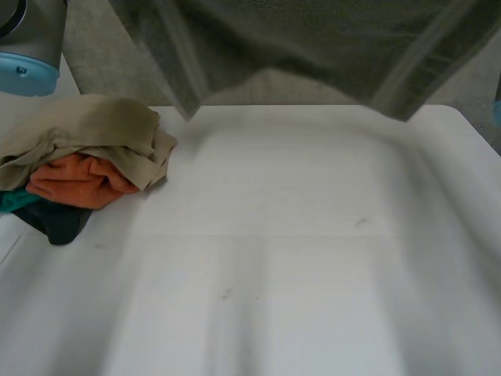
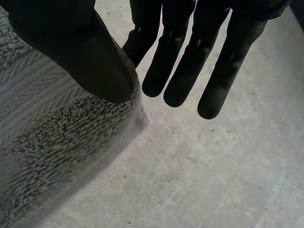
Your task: Fold the laundry.
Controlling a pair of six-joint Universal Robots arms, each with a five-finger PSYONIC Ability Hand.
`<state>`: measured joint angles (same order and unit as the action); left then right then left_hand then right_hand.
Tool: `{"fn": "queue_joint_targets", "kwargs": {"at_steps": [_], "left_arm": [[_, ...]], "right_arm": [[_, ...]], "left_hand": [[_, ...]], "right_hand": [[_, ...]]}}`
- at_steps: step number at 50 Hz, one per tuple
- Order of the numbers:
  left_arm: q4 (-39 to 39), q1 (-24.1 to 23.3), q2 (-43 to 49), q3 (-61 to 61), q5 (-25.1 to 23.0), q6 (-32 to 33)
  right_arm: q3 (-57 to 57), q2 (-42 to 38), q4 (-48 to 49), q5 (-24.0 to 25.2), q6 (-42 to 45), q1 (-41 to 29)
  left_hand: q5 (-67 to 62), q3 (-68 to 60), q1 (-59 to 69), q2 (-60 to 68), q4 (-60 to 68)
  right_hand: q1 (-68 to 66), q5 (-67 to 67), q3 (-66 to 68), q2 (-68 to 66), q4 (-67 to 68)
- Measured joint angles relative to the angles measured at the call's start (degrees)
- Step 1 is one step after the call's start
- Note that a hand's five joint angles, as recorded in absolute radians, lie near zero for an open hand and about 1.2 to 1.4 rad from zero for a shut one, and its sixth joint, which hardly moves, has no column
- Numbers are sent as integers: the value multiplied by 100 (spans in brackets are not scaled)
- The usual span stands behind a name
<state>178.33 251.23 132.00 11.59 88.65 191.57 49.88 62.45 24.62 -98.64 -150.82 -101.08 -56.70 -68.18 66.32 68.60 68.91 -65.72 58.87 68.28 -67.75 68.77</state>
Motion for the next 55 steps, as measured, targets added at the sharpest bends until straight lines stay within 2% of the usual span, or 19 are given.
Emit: {"fn": "queue_joint_targets", "kwargs": {"at_steps": [5,15,20,25,34,39,43,47,55], "left_arm": [[5,48,80,320,25,-169],[157,101,176,2166,-176,-73],[311,103,172,3462,-469,172],[184,115,-35,4343,-682,525],[-1181,246,-1244,6282,-973,1642],[-2389,304,-2000,7331,-981,2592],[-2819,298,-2271,7680,-1010,3036],[-2778,255,-2291,7626,-1017,3128],[-2158,46,-1514,6367,-839,2485]], "right_arm": [[149,-123,-171,173,77,-39],[1135,-454,-474,607,166,80],[2001,-557,-652,1049,312,179],[2624,-471,-1048,1286,627,302],[3922,664,-2961,1432,2164,916],[4616,1468,-4129,1566,3401,1418],[4830,1673,-4334,1754,3854,1526],[4779,1567,-4063,1879,3770,1450],[3994,628,-2906,1723,2736,1144]], "left_hand": [[0,0,0,0,0],[0,0,0,0,2],[0,-3,0,1,2],[0,-3,0,2,2],[0,-3,0,2,3],[0,-3,0,2,3],[0,-3,0,2,3],[0,-3,0,2,3],[0,-3,0,2,3]], "right_hand": [[0,0,0,0,0],[0,-1,0,0,0],[0,-1,0,0,0],[0,0,0,0,0],[0,0,0,0,1],[0,0,1,-23,1],[0,-1,0,-23,1],[0,0,0,-23,1],[0,1,1,-23,1]]}}
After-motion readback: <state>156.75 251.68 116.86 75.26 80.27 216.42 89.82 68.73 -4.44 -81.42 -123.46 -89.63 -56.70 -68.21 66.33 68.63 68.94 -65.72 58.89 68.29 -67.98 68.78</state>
